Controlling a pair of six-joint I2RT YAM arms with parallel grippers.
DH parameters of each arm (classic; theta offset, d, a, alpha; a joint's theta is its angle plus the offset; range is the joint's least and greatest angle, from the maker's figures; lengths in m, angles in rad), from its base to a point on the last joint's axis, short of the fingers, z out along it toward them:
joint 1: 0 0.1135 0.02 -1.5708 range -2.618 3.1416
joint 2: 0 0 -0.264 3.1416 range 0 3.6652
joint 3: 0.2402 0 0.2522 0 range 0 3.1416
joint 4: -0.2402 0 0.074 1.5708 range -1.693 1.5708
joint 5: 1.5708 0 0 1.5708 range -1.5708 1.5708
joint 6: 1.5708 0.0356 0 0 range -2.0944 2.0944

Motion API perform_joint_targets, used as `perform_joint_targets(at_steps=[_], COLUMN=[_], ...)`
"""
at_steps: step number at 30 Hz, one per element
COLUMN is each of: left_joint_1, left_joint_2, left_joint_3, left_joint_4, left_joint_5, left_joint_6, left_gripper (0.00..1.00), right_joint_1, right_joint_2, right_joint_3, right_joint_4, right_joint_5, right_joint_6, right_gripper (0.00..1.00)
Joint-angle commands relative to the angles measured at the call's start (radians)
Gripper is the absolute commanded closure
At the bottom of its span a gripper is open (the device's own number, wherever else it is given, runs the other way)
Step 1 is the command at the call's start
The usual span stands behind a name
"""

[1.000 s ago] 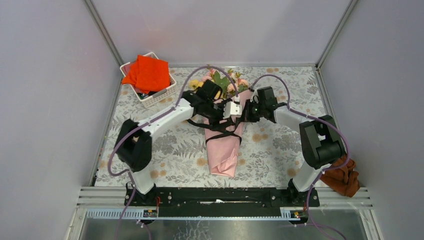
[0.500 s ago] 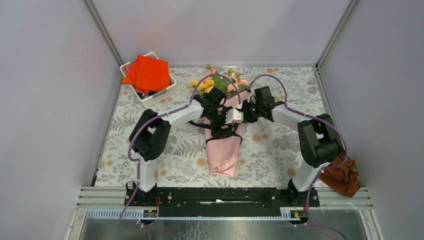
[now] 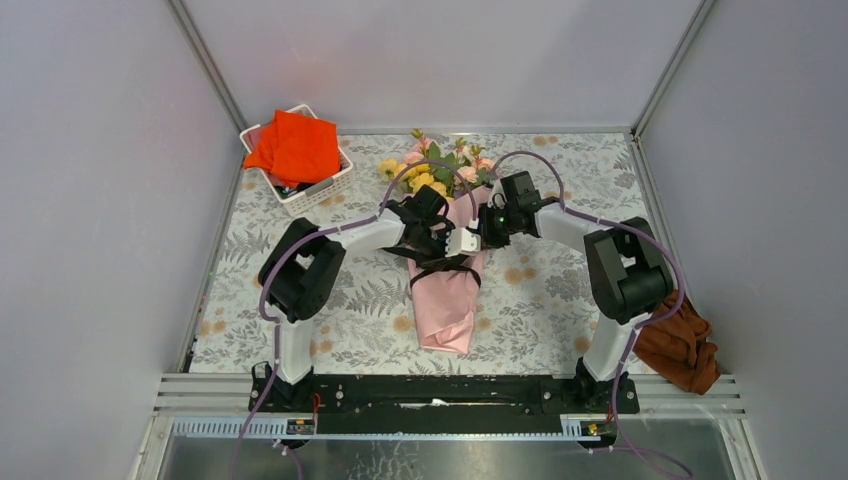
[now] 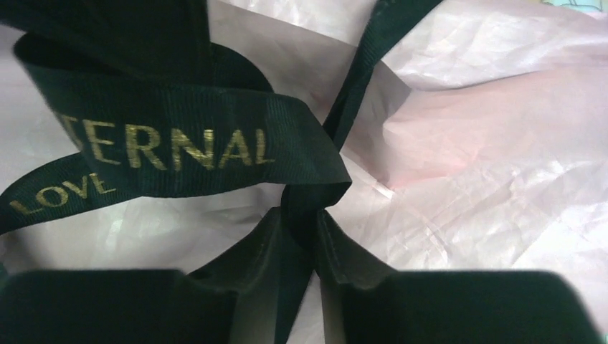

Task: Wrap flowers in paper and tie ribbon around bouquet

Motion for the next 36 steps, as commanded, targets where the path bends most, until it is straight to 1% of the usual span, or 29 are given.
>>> perform_joint_targets(at_steps=[1, 2, 3, 4, 8, 11, 15, 18, 20, 22, 24, 27, 29, 32, 35, 36], left_joint_1=[0.004, 0.004, 0.004, 0.004, 0.004, 0.004, 0.009, 0.021, 0.027, 0.030, 0.032, 0.032, 0.032, 0.032, 0.032, 0.031], left_joint_2=[-0.021, -0.024, -0.031, -0.040, -0.131, -0.198, -0.226, -0.235, -0.229, -0.215, -0.195, -0.170, -0.154, -0.130, -0.113, -0.110], left_joint_3=[-0.035, -0.038, -0.038, -0.038, -0.018, 0.023, 0.094, 0.104, 0.086, 0.064, 0.046, 0.031, 0.023, 0.017, 0.010, 0.008], left_joint_4=[0.096, 0.099, 0.099, 0.099, 0.095, 0.058, -0.005, 0.000, 0.030, 0.057, 0.081, 0.138, 0.164, 0.200, 0.229, 0.239], left_joint_5=[-0.032, -0.033, -0.031, -0.028, 0.007, 0.043, 0.040, 0.036, 0.009, -0.005, -0.011, -0.021, -0.021, -0.017, -0.014, -0.013], left_joint_6=[0.022, 0.020, 0.016, 0.008, -0.061, -0.110, -0.170, -0.192, -0.206, -0.210, -0.220, -0.263, -0.293, -0.327, -0.353, -0.361], left_gripper=[0.78, 0.85, 0.95, 1.00, 1.00, 1.00, 1.00, 1.00, 1.00, 1.00, 1.00, 1.00, 1.00, 1.00, 1.00, 1.00], right_joint_1=[0.009, 0.009, 0.009, 0.009, 0.011, 0.031, 0.055, 0.057, 0.057, 0.056, 0.049, 0.020, -0.006, -0.029, -0.036, -0.036], right_joint_2=[0.003, 0.002, 0.002, 0.003, 0.021, 0.055, 0.095, 0.092, 0.090, 0.091, 0.070, 0.001, -0.060, -0.137, -0.162, -0.172], right_joint_3=[0.044, 0.044, 0.044, 0.045, 0.056, 0.092, 0.149, 0.145, 0.150, 0.166, 0.162, 0.127, 0.096, 0.042, 0.034, 0.038], right_joint_4=[-0.029, -0.032, -0.037, -0.040, -0.053, -0.083, -0.136, -0.169, -0.241, -0.355, -0.390, -0.352, -0.304, -0.216, -0.211, -0.218], right_joint_5=[-0.028, -0.028, -0.028, -0.029, -0.043, -0.058, -0.108, -0.186, -0.223, -0.228, -0.223, -0.171, -0.100, -0.001, 0.075, 0.109], right_joint_6=[-0.023, -0.027, -0.029, -0.034, -0.040, -0.059, -0.096, -0.134, -0.181, -0.236, -0.247, -0.184, -0.135, -0.070, -0.053, -0.056], right_gripper=[1.00, 1.00, 1.00, 1.00, 1.00, 1.00, 1.00, 1.00, 1.00, 0.92, 0.82, 0.64, 0.57, 0.50, 0.49, 0.50])
